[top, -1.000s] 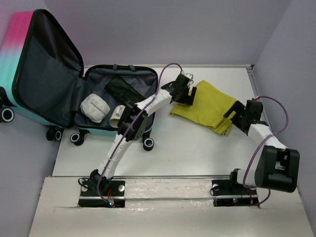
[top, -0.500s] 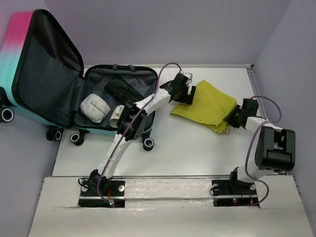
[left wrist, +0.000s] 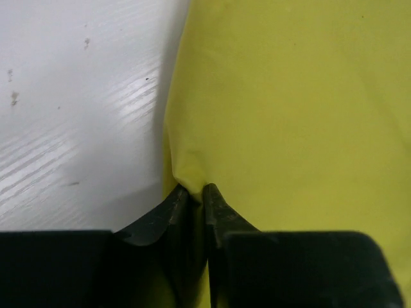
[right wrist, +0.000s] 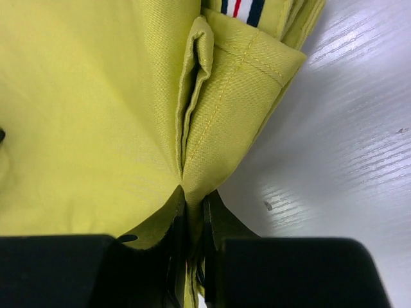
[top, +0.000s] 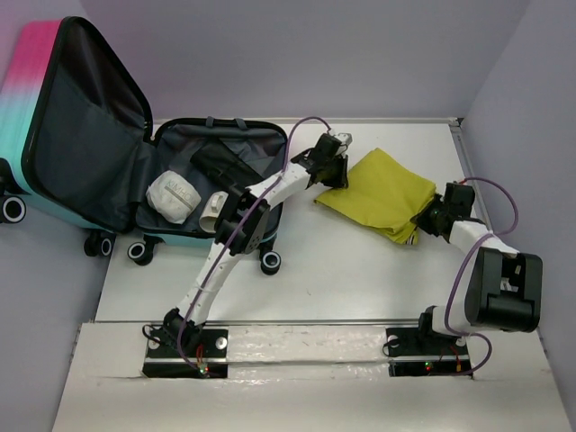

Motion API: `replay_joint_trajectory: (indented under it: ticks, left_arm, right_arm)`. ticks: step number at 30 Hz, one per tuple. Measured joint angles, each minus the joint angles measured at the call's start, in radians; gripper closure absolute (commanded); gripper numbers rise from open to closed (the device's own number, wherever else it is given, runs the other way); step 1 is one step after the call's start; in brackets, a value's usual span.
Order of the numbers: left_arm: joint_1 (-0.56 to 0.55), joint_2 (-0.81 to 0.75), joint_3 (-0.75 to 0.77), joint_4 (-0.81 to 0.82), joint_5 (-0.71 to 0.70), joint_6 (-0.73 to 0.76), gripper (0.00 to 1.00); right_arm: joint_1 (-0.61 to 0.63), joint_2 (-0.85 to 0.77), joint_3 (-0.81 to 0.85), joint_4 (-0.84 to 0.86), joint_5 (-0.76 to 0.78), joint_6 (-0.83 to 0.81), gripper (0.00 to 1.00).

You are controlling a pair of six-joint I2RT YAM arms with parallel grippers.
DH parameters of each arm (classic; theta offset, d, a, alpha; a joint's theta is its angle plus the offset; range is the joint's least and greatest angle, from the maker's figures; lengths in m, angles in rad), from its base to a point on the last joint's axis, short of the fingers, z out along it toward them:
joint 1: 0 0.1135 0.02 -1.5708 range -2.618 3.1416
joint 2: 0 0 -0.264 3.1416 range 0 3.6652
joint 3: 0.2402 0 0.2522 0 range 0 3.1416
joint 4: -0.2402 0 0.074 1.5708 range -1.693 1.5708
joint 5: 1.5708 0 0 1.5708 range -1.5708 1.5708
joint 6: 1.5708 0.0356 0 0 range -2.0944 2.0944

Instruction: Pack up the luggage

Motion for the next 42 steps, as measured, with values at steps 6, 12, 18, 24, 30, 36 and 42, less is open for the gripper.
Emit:
replay_joint_trajectory:
  ticks: [6,12,18,24,30,36,42]
  left_arm:
    - [0.014,0.019,-0.018,0.084,0.065,-0.037,0.94]
    - [0.024,-0.065,-0.129,0.131,0.074,-0.058,0.94]
    - [0.043,-0.283,-0.105,0.013,0.072,-0.046,0.94]
    - [0.183,-0.621,-0.104,-0.084,0.048,-0.021,0.94]
    - [0.526,-1.032,-0.406,-0.07,-0.005,-0.029,0.72]
    - [0.724,-1.236,-0.678,-0.089,-0.116,-0.017,0.01]
    - [0.758,-1.35,-0.78,-0.16,-0.241,-0.002,0.01]
  right_arm:
    - [-0.001,0.005,-0.002,0.002,-0.024,-0.005,0.93]
    - [0.021,-0.029,0.009,-0.014,-0.056,0.0,0.93]
    - [0.236,-0.055,0.219,-0.098,-0.043,0.015,0.93]
    - [0.486,0.052,0.586,-0.101,-0.025,0.04,0.93]
    - [0.757,0.362,1.01,-0.056,-0.039,0.053,0.9]
    - [0.926,0.705,1.342,-0.146,-0.077,0.041,0.0]
    - [0.932,1.017,1.616,-0.329,-0.113,-0.031,0.0]
